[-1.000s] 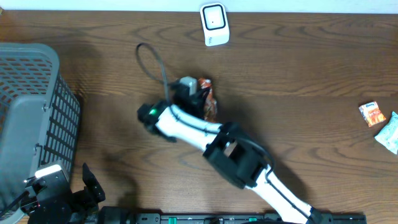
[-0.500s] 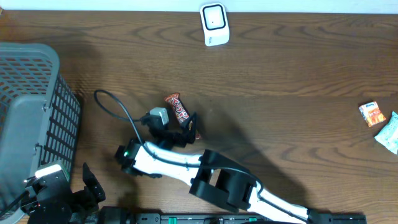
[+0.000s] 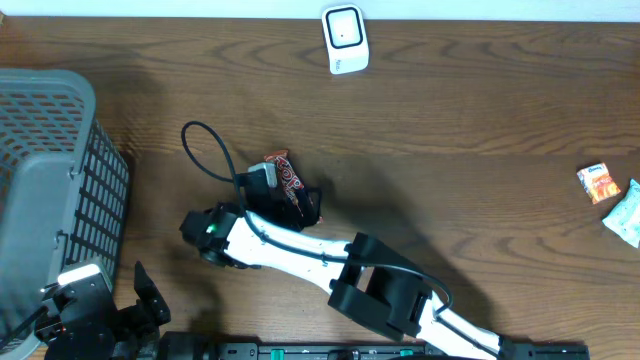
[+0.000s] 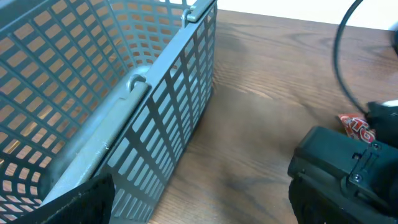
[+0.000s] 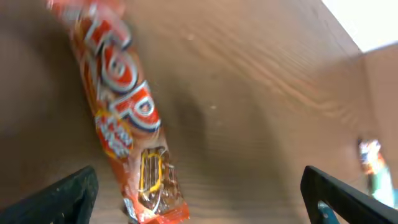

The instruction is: Scan the item barcode

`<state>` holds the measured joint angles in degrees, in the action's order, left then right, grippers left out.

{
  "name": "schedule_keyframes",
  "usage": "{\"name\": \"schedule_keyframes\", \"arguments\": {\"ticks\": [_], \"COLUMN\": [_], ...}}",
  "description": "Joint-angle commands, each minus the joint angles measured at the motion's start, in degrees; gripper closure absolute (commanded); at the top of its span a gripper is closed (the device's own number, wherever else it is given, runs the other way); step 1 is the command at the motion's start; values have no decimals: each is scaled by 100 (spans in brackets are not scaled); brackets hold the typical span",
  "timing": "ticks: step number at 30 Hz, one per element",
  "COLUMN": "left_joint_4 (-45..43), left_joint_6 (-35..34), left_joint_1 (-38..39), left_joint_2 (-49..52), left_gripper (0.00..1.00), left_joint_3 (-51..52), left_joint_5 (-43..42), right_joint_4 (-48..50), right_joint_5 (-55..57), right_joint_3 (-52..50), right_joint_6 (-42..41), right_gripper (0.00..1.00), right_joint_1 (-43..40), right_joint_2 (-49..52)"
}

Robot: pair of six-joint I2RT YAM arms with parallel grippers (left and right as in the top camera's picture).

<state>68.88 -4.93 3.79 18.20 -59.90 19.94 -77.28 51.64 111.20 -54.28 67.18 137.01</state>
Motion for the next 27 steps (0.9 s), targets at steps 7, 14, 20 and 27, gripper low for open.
{"name": "schedule_keyframes", "arguments": {"ticks": [7,14,20,27], "left_joint_4": [111,118,118,122], "left_joint_6": [-33,-33,-33,-33], "left_joint_1": [-24,-24,-24,-24], "left_joint_2": [-35,-35,-35,-35], "left_gripper": [10,10,10,10], "left_joint_3": [13,13,13,13], "left_joint_5": [-4,-2,-4,-4], "right_joint_4": [129,761,1397,1722], "right_joint_5": [-1128,-1231,-1939,-2564], "right_joint_3": [-929,-1478,-1526,-1528], "right_joint_6": [1460,2500,3832,4046], "right_gripper": [19,20,21,30], "right_joint_1": [-13,-13,28,-166], "right_joint_2": [37,37,37,98]}}
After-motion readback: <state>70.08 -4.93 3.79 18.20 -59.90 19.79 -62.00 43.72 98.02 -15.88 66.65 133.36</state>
